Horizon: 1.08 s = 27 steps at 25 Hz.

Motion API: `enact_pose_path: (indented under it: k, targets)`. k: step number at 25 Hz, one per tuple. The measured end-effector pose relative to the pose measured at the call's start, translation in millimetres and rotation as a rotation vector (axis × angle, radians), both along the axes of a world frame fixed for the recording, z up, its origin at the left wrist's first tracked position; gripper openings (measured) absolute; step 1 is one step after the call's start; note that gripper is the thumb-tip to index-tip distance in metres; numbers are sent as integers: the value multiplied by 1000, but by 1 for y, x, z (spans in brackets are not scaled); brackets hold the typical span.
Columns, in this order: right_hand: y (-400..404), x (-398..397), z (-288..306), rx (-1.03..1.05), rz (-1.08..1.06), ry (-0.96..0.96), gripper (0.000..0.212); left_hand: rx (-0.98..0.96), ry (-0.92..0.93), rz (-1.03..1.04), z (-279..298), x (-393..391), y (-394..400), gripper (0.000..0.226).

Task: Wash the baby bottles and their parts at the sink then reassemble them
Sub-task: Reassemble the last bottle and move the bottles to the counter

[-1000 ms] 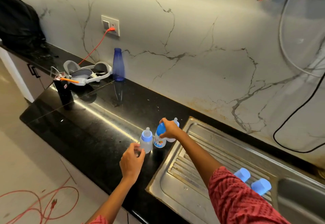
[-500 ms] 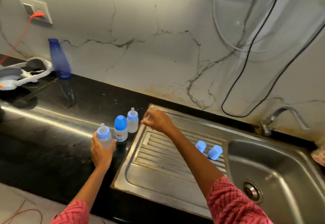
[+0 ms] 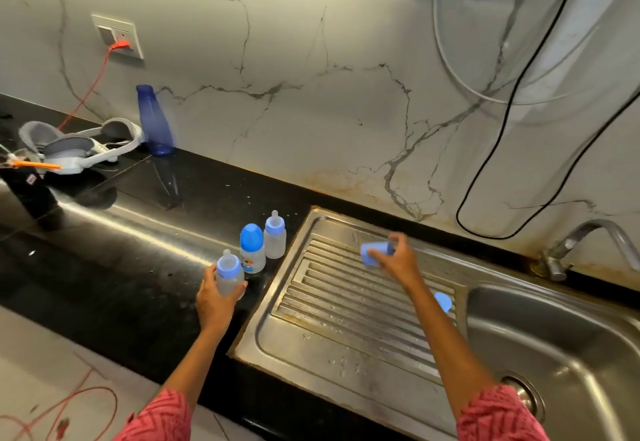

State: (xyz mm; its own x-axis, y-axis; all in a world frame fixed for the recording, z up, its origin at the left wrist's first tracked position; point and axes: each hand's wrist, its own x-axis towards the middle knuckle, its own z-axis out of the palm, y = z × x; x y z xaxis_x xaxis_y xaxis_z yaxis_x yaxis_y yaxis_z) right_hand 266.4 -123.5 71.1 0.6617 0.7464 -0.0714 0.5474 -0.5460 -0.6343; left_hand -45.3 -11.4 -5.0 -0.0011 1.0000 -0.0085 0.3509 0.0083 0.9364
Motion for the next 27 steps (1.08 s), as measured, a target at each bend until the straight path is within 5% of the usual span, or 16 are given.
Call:
enact_pose_path:
  k: [4, 7, 12, 24, 27]
  targets:
    - [49, -81, 68, 82, 470, -249, 48, -40, -10, -29, -4, -10, 4, 64]
    - [91, -155, 87, 89, 723, -136, 47, -54, 6, -45, -4, -10, 10, 63]
    - [143, -252, 59, -195, 1023, -364, 41, -10, 70, -37, -18, -37, 17, 53]
    - [139, -224, 24, -186, 815, -234, 48, 46, 52, -101, -14, -21, 17, 54]
    - [131, -220, 9, -143, 867, -131, 75, 35, 70, -94, -18, -21, 18, 57]
